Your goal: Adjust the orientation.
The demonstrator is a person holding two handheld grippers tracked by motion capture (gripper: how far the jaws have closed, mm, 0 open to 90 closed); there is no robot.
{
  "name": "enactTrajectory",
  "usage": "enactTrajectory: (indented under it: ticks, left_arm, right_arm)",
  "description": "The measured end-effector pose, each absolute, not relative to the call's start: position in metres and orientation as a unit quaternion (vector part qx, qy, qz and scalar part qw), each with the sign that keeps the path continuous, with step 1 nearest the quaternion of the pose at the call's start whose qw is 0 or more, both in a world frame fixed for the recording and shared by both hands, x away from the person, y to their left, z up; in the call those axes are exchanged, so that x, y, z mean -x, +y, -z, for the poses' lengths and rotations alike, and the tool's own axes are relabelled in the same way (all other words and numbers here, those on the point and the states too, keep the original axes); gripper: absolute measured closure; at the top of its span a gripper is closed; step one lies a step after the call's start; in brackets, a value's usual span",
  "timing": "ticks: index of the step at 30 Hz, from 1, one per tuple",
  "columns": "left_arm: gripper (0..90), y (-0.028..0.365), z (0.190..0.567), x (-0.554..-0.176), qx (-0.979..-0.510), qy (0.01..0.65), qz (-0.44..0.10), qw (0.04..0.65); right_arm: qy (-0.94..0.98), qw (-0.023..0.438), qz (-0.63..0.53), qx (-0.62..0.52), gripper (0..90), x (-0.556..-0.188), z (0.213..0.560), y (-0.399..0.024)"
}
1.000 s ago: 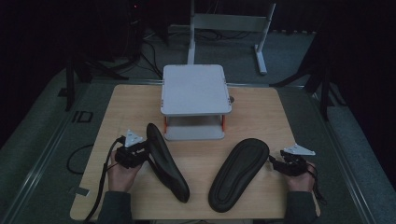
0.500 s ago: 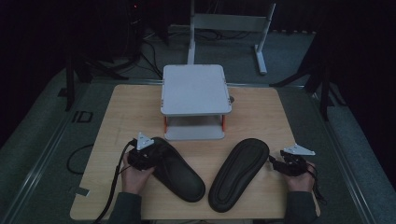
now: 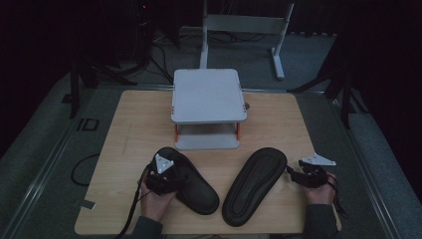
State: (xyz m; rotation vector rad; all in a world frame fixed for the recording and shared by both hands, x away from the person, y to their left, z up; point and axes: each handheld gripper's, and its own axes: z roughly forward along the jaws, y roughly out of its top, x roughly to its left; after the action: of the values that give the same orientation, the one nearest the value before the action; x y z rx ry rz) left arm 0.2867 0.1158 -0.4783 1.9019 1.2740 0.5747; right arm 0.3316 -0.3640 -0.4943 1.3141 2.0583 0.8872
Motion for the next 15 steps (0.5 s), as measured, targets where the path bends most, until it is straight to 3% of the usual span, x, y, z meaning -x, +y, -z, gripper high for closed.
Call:
enactTrajectory:
  ticks: [4, 6, 8, 15]
  left_arm:
    - [12.4, 0.112, 0.485, -0.281, -0.753, 0.501, -0.233, 0.358]
    - [18.8, 0.117, 0.487, -0.278, -0.756, 0.493, -0.228, 0.365]
    - [30.8, 0.121, 0.485, -0.276, -0.757, 0.487, -0.218, 0.378]
    - [44.3, 0.138, 0.481, -0.268, -0.773, 0.474, -0.218, 0.361]
  right_arm:
    - [0.763, 0.268, -0.329, -0.487, 41.1, -0.331, 0.494, -0.364]
    - [0.763, 0.268, -0.329, -0.487, 41.1, -0.332, 0.494, -0.364]
    - [0.763, 0.268, -0.329, -0.487, 41.1, -0.332, 0.494, -0.364]
    - [0.763, 0.268, -0.330, -0.487, 41.1, -0.331, 0.494, -0.365]
